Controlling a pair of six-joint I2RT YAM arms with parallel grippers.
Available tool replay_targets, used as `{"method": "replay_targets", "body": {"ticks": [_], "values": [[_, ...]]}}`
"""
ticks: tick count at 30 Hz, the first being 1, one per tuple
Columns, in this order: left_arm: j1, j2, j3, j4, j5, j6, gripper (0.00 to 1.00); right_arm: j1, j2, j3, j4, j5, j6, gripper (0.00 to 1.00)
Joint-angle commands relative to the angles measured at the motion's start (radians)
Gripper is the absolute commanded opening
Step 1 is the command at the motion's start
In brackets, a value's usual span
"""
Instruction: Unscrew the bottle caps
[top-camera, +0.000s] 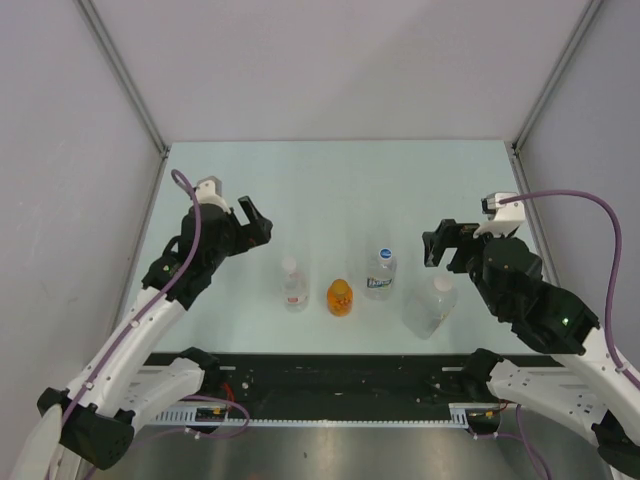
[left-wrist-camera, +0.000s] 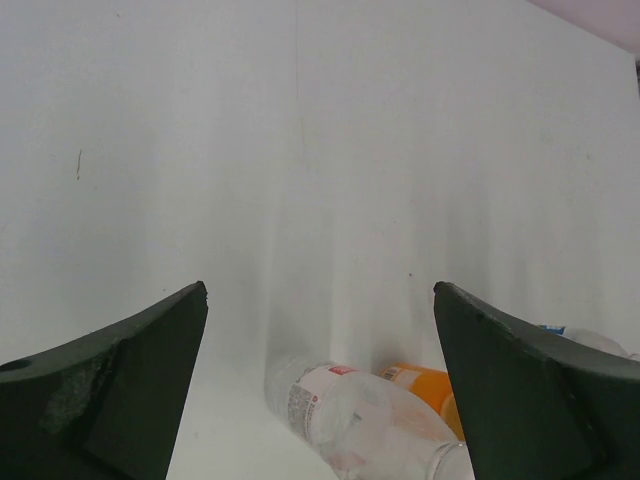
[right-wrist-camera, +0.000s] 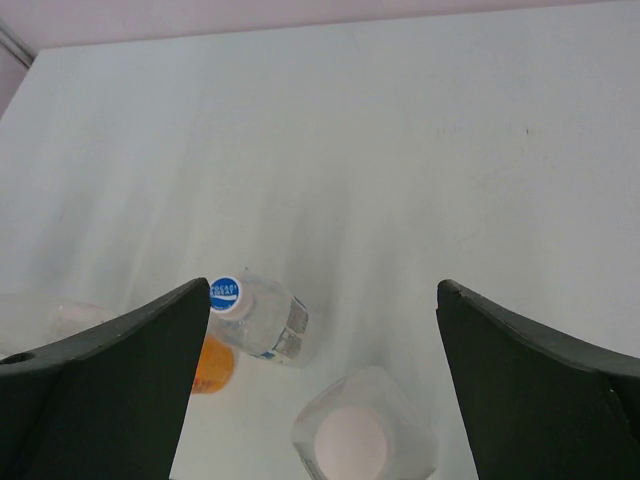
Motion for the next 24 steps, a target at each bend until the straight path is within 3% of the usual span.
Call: {"method": "replay_targets", "body": {"ticks": [1, 10, 15, 21, 24], "values": [[-0.002, -0.023, -0.023, 0.068, 0.034, 0.006, 1.00, 0.000, -0.021, 0.008, -0.135, 0.009, 0.049, 1.00], [-0.002, -0.044, -0.066, 0.116, 0.061, 0.048, 1.00, 0.012, -0.011, -0.003, -0.312, -0.017, 0.186, 1.00], [-0.002, -0.041, -0.069, 0.092, 0.046, 0.060, 1.00, 0.058, -0.034, -0.038, -0.306, -0.057, 0.241, 1.00], [-0.002, -0.046, -0.079, 0.087, 0.057, 0.057, 1.00, 0.062, 0.049, -0.064, -0.349, -0.066, 0.330, 1.00], [-0.002, -0.050, -0.083, 0.090, 0.063, 0.054, 1.00, 0.073, 0.045, -0.076, -0.347, -0.063, 0.361, 0.96]]}}
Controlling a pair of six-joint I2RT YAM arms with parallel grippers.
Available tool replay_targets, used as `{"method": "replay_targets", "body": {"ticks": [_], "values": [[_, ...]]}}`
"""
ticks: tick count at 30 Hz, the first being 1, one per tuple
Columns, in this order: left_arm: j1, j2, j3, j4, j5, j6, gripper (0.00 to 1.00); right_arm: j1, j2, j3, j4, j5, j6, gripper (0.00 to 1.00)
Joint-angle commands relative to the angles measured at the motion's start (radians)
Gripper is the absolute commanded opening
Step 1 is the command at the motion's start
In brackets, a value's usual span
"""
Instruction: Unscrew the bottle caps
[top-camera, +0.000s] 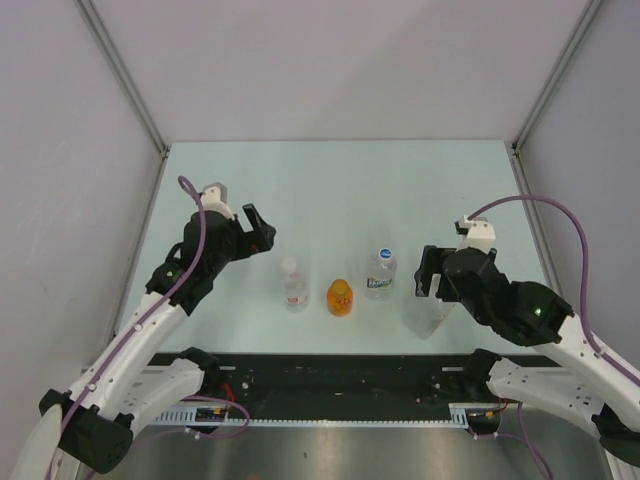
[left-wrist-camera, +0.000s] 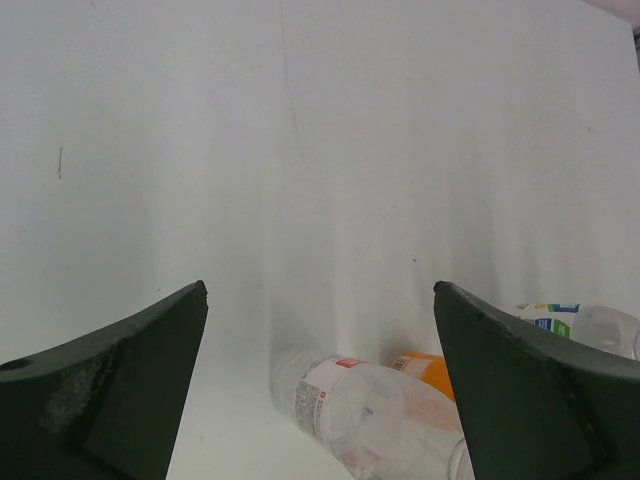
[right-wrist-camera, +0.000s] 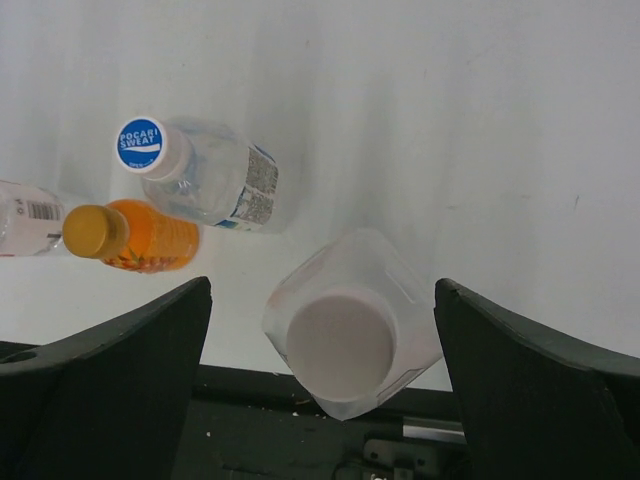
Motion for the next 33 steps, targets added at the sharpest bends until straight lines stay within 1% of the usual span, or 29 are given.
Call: {"method": "replay_targets", "body": {"ticks": [1, 6, 9, 11, 12, 18, 20, 23, 27, 29, 30, 32, 33], "values": [[-0.002, -0.025, -0.007, 0.019, 0.021, 0.016, 1.00, 0.015, -0.001, -0.015, -0.025, 0.000, 0.080, 0.93], [-0.002, -0.025, -0.011, 0.026, 0.034, 0.011, 1.00, 0.016, -0.004, -0.019, -0.043, 0.009, 0.114, 0.83], [-0.002, -0.023, -0.014, 0.029, 0.035, 0.010, 1.00, 0.019, -0.004, -0.022, -0.056, 0.008, 0.135, 0.72], [-0.002, -0.026, -0.016, 0.027, 0.035, 0.010, 1.00, 0.029, -0.004, -0.024, -0.059, 0.017, 0.145, 0.68], [-0.002, -0.025, -0.017, 0.027, 0.034, 0.008, 1.00, 0.030, -0.003, -0.025, -0.060, 0.017, 0.148, 0.63], [-0.002, -0.029, -0.016, 0.026, 0.034, 0.008, 1.00, 0.039, 0.007, -0.024, -0.068, 0.023, 0.161, 0.57], [-0.002, -0.029, -0.014, 0.026, 0.032, 0.008, 1.00, 0.041, 0.008, -0.024, -0.071, 0.026, 0.161, 0.54], [-0.002, -0.028, -0.013, 0.021, 0.027, 0.011, 1.00, 0.044, 0.011, -0.024, -0.073, 0.028, 0.165, 0.46], [-0.002, -0.026, -0.010, 0.021, 0.026, 0.013, 1.00, 0.049, 0.013, -0.024, -0.076, 0.032, 0.168, 0.34], [-0.002, -0.025, -0.010, 0.021, 0.023, 0.013, 1.00, 0.049, 0.013, -0.024, -0.076, 0.034, 0.168, 0.24], [-0.002, -0.023, -0.008, 0.021, 0.023, 0.013, 1.00, 0.050, 0.011, -0.025, -0.074, 0.035, 0.168, 0.14], [-0.002, -0.022, -0.007, 0.019, 0.021, 0.013, 1.00, 0.050, 0.005, -0.022, -0.074, 0.038, 0.172, 0.00], [-0.002, -0.022, 0.000, 0.019, 0.020, 0.013, 1.00, 0.050, 0.001, -0.021, -0.074, 0.046, 0.172, 0.00]]}}
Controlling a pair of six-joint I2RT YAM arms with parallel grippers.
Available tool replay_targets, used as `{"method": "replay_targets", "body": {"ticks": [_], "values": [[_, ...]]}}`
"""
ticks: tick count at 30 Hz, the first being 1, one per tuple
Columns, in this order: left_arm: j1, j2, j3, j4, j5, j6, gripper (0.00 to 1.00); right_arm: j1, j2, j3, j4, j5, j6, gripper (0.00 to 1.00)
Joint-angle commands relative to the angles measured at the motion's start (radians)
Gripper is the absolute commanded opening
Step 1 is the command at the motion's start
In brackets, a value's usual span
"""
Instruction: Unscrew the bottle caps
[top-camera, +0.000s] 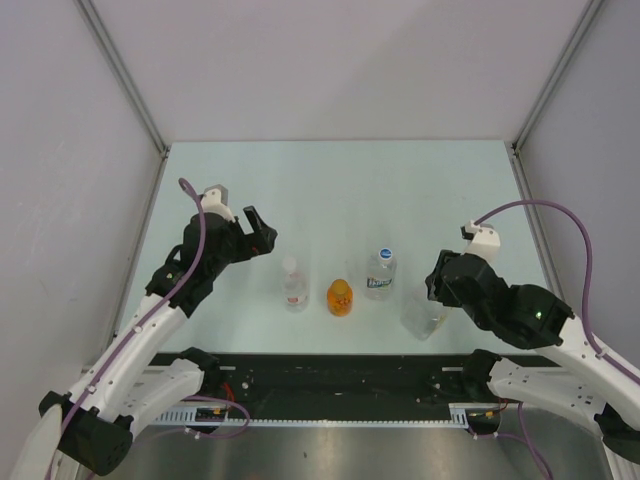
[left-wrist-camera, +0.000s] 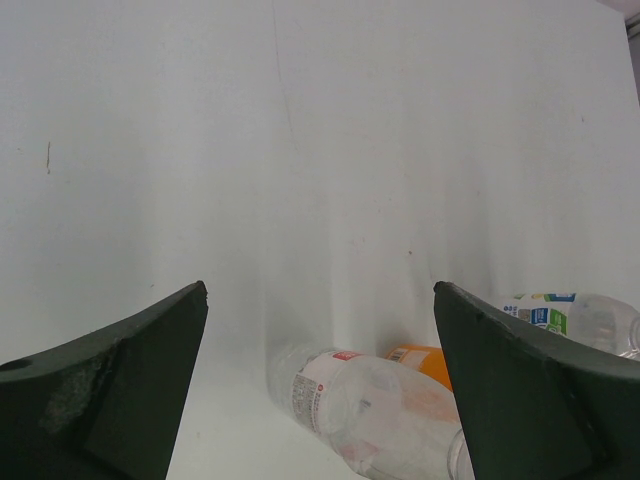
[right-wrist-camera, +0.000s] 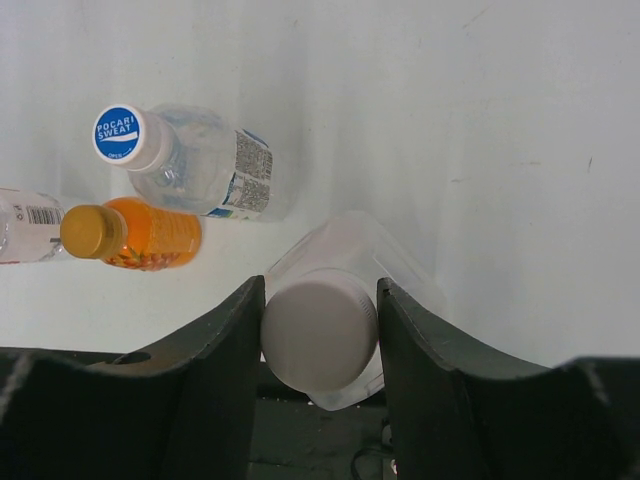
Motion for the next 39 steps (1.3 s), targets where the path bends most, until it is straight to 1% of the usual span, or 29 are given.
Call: {"method": "replay_targets", "body": {"ticks": [1, 5, 8, 15, 16, 18, 19, 21, 22, 23, 25, 26, 29, 30, 31, 33, 34, 35, 37, 38, 39], "values": [[-0.002, -0.009, 0.021, 0.016, -0.006, 0.016, 1.00, 0.007, -0.013, 0.005, -0.018, 0.019, 0.033, 0.00], [-0.002, -0.004, 0.065, -0.001, -0.028, 0.035, 1.00, 0.007, -0.024, 0.045, -0.031, 0.041, 0.016, 0.00], [-0.002, -0.003, 0.120, -0.009, -0.051, 0.049, 1.00, 0.007, -0.014, 0.105, -0.042, 0.058, -0.005, 0.00], [-0.002, 0.019, 0.249, 0.009, -0.048, 0.061, 1.00, 0.009, 0.038, 0.312, -0.064, 0.116, -0.074, 0.00], [-0.002, 0.022, 0.258, 0.019, -0.043, 0.061, 1.00, 0.007, 0.047, 0.363, -0.064, 0.127, -0.087, 0.00], [-0.002, 0.025, 0.281, 0.037, -0.019, 0.069, 1.00, 0.006, 0.070, 0.417, -0.064, 0.162, -0.119, 0.00], [-0.002, 0.026, 0.284, 0.069, 0.001, 0.072, 1.00, 0.003, 0.076, 0.469, -0.050, 0.171, -0.130, 0.00], [-0.002, 0.017, 0.286, 0.123, 0.087, 0.093, 1.00, 0.001, 0.096, 0.526, -0.025, 0.180, -0.171, 0.00], [-0.002, 0.014, 0.283, 0.191, 0.118, 0.099, 1.00, 0.001, 0.105, 0.552, 0.000, 0.179, -0.182, 0.00], [-0.002, 0.017, 0.284, 0.224, 0.214, 0.105, 1.00, 0.000, 0.120, 0.616, 0.014, 0.167, -0.195, 0.00], [-0.002, 0.034, 0.301, 0.299, 0.286, 0.125, 1.00, -0.003, 0.174, 0.692, 0.034, 0.147, -0.228, 0.00], [-0.002, 0.045, 0.329, 0.312, 0.322, 0.127, 1.00, -0.003, 0.194, 0.764, 0.039, 0.115, -0.235, 0.00], [0.000, 0.091, 0.395, 0.332, 0.443, 0.138, 1.00, -0.008, 0.269, 0.867, 0.057, 0.038, -0.263, 0.00], [-0.002, 0.103, 0.407, 0.342, 0.513, 0.144, 1.00, -0.011, 0.288, 0.931, 0.061, 0.018, -0.268, 0.00], [-0.002, 0.124, 0.419, 0.368, 0.555, 0.150, 1.00, -0.016, 0.318, 0.959, 0.061, 0.000, -0.275, 0.00], [-0.002, 0.153, 0.468, 0.399, 0.654, 0.154, 1.00, -0.028, 0.351, 1.040, 0.062, -0.068, -0.285, 0.00], [-0.002, 0.169, 0.484, 0.408, 0.761, 0.154, 1.00, -0.035, 0.381, 1.069, 0.062, -0.095, -0.286, 0.00], [-0.002, 0.195, 0.508, 0.440, 0.808, 0.148, 1.00, -0.057, 0.394, 1.094, 0.061, -0.155, -0.289, 0.00], [0.000, 0.212, 0.519, 0.505, 0.881, 0.110, 1.00, -0.089, 0.418, 1.143, 0.059, -0.224, -0.286, 0.00], [0.000, 0.216, 0.519, 0.537, 0.909, 0.099, 1.00, -0.135, 0.439, 1.152, 0.059, -0.313, -0.275, 0.00], [0.006, 0.230, 0.521, 0.583, 0.935, 0.084, 1.00, -0.175, 0.450, 1.160, 0.059, -0.367, -0.265, 0.00]]}}
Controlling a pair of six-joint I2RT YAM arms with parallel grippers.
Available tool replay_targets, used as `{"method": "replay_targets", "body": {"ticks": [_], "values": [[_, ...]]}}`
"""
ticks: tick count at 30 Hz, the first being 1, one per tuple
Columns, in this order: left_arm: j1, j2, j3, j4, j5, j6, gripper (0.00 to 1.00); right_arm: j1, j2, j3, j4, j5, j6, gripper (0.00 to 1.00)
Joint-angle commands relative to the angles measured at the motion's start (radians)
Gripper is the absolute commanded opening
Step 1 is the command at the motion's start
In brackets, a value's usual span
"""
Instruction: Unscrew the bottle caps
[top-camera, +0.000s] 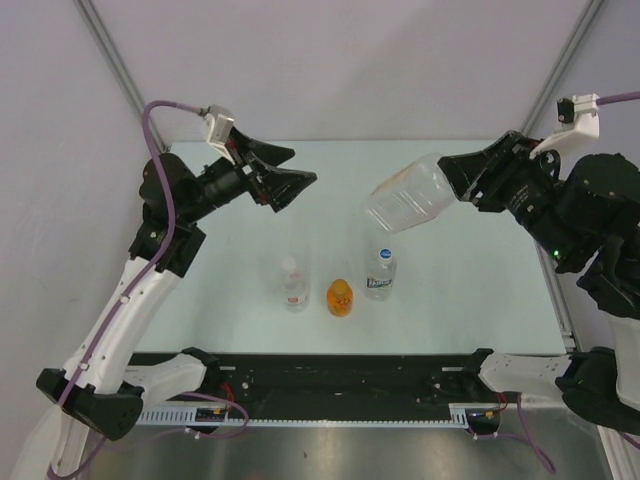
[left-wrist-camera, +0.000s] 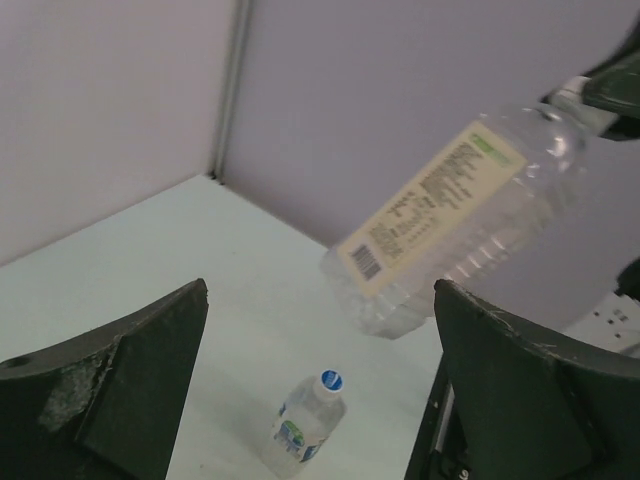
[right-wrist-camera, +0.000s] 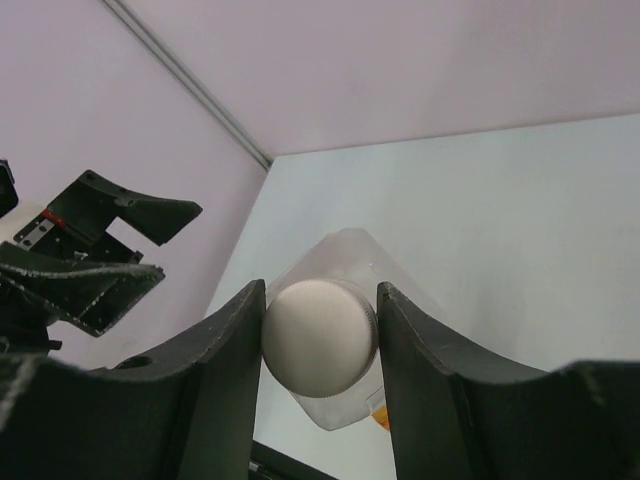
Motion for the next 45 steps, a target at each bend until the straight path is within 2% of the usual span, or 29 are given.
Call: {"method": "replay_targets", "body": {"ticks": [1, 2, 3, 4, 5, 6, 9, 10, 12, 14, 15, 16, 21, 24, 28, 33, 37, 45], "values": [[0.011, 0.031, 0.047, 0.197, 0.292, -0.039, 1.00, -0.139, 0.052, 0.062, 0.035, -0.310, 0.005, 0.00], [0.017, 0.038, 0.050, 0.212, 0.318, -0.045, 1.00, -0.188, 0.064, 0.053, 0.041, -0.464, 0.015, 0.00], [0.035, 0.054, 0.049, 0.260, 0.350, -0.071, 1.00, -0.312, 0.066, 0.036, 0.056, -0.571, 0.050, 0.00], [0.047, 0.058, 0.047, 0.289, 0.381, -0.091, 1.00, -0.372, 0.064, -0.019, 0.105, -0.671, 0.069, 0.00], [0.073, 0.068, 0.034, 0.320, 0.441, -0.113, 1.00, -0.443, 0.061, -0.046, 0.129, -0.851, 0.095, 0.00], [0.087, 0.072, 0.023, 0.394, 0.465, -0.168, 1.00, -0.489, 0.061, -0.071, 0.153, -0.898, 0.123, 0.00], [0.136, 0.072, -0.043, 0.566, 0.515, -0.283, 1.00, -0.506, 0.073, -0.132, 0.212, -1.006, 0.164, 0.00], [0.142, 0.072, -0.060, 0.603, 0.522, -0.306, 1.00, -0.520, 0.070, -0.163, 0.295, -1.111, 0.189, 0.00], [0.147, 0.081, -0.092, 0.675, 0.551, -0.341, 1.00, -0.543, 0.051, -0.252, 0.410, -1.167, 0.260, 0.00], [0.147, 0.106, -0.097, 0.702, 0.565, -0.377, 1.00, -0.589, 0.024, -0.389, 0.526, -1.263, 0.326, 0.00], [0.149, 0.112, -0.097, 0.720, 0.579, -0.386, 1.00, -0.604, 0.006, -0.425, 0.638, -1.300, 0.359, 0.00], [0.147, 0.123, -0.094, 0.720, 0.584, -0.389, 1.00, -0.624, 0.003, -0.456, 0.668, -1.346, 0.391, 0.00], [0.147, 0.123, -0.089, 0.688, 0.555, -0.395, 1.00, -0.641, -0.031, -0.556, 0.746, -1.356, 0.374, 0.00], [0.144, 0.098, -0.083, 0.561, 0.517, -0.310, 1.00, -0.643, -0.036, -0.580, 0.762, -1.360, 0.367, 0.00], [0.126, 0.055, -0.118, 0.518, 0.495, -0.231, 1.00, -0.637, -0.039, -0.594, 0.763, -1.368, 0.339, 0.00], [0.061, 0.112, -0.010, 0.244, 0.509, -0.089, 1.00, -0.619, -0.016, -0.597, 0.806, -1.412, 0.339, 0.00], [0.043, 0.150, 0.015, 0.281, 0.555, -0.151, 1.00, -0.596, -0.010, -0.596, 0.769, -1.426, 0.287, 0.00], [-0.046, 0.247, 0.069, 0.202, 0.642, -0.158, 1.00, -0.577, 0.009, -0.596, 0.780, -1.432, 0.275, 0.00]]}}
